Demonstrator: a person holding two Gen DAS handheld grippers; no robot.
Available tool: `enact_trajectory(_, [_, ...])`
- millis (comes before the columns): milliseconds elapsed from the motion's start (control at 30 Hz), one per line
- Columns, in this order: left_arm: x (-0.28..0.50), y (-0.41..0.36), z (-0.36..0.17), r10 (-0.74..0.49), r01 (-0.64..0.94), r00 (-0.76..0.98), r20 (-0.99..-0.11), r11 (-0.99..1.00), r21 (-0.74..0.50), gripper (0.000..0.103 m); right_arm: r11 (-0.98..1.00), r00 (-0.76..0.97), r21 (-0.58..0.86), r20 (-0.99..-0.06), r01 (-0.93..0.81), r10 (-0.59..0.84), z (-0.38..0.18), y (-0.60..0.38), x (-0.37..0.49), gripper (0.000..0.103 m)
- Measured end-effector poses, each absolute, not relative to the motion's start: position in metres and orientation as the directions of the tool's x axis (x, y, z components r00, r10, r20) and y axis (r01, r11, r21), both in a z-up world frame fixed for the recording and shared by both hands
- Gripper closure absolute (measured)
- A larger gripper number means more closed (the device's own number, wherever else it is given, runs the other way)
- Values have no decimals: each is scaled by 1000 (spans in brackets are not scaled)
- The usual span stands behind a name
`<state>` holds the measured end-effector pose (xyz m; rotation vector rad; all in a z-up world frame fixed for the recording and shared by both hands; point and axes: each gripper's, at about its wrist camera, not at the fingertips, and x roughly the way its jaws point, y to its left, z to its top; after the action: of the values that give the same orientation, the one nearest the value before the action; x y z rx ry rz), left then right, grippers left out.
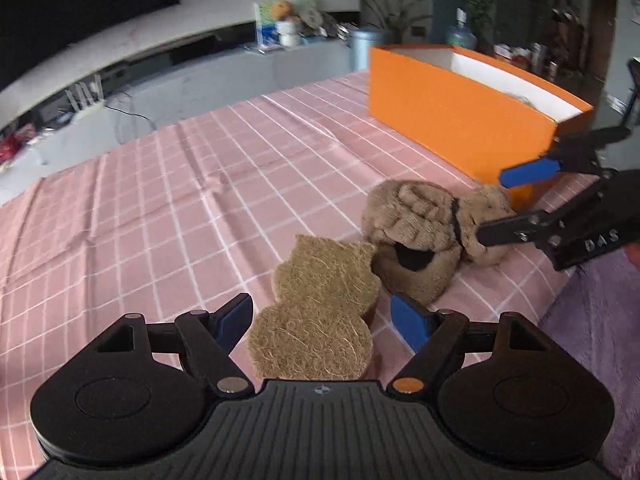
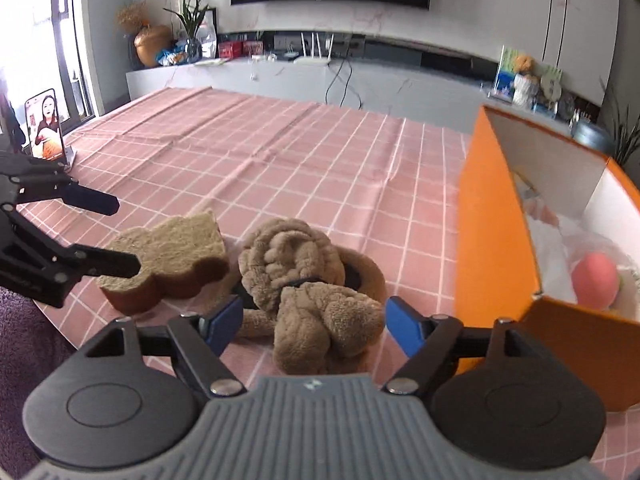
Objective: Organize soft objects
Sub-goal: 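Grasp the coir bear sponge with the left tool while the right tool grasps the towel bundle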
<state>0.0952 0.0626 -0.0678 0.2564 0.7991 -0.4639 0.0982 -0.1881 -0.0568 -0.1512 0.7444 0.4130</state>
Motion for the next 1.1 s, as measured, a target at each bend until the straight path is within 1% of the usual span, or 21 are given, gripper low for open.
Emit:
enact_trajectory(67, [101,61,-74,-302,507,589,-750,860,52,11,909,639,31,-702,-415,315,-61,-188,107,22])
enact_trajectory(167, [111,59,-80,-274,504,587,-762,860,79,11,913,629,55,-708,-405,322,-66,-188,114,22])
enact_trajectory(267, [119,56,-85,-285,531,548,-786,845,63,11,914,624,68,-710,-401,326,-70,-187,119,22])
enact_trajectory(367, [128,53,-94,-261,544,504,-823,837,67,11,914,618,67,-716,-401,324,-74,-185,123,22])
enact_trajectory(500, [133,52,-99,-261,522,497,-828,852,45,11,915,616,70,-718,-398,323,-78,-184,125,22])
enact_trajectory(533, [134,51,-101,-261,517,497,-827,855,40,11,916,616,71,-719,-394,321,-80,-183,125,24])
enact_trajectory(567, [134,51,-102,-261,510,498,-827,860,36,12,917,613,73,-723,-392,319,-83,-183,126,29])
enact_trajectory(633, [134,52,-102,-266,493,506,-820,870,22,13,918,599,70,-737,-391,312,-91,-182,128,36])
enact_trajectory(667, [135,52,-102,-270,482,509,-817,876,10,16,920,594,65,-745,-386,302,-95,-181,129,40])
enact_trajectory(733, [133,54,-102,-271,459,523,-808,889,-1,16,923,587,83,-750,-376,307,-100,-183,129,43])
enact_trajectory(767, [131,53,-102,-267,448,532,-803,894,0,16,924,583,103,-749,-368,316,-101,-185,129,49])
enact_trajectory(867, [127,51,-103,-249,414,564,-787,910,9,17,924,578,126,-747,-362,328,-103,-186,127,53])
enact_trajectory(967, [122,50,-102,-223,359,596,-771,933,8,17,927,583,119,-747,-356,320,-104,-183,124,56])
enact_trajectory(1100, [116,52,-100,-204,264,632,-747,964,-41,17,933,605,88,-740,-348,295,-104,-177,119,58])
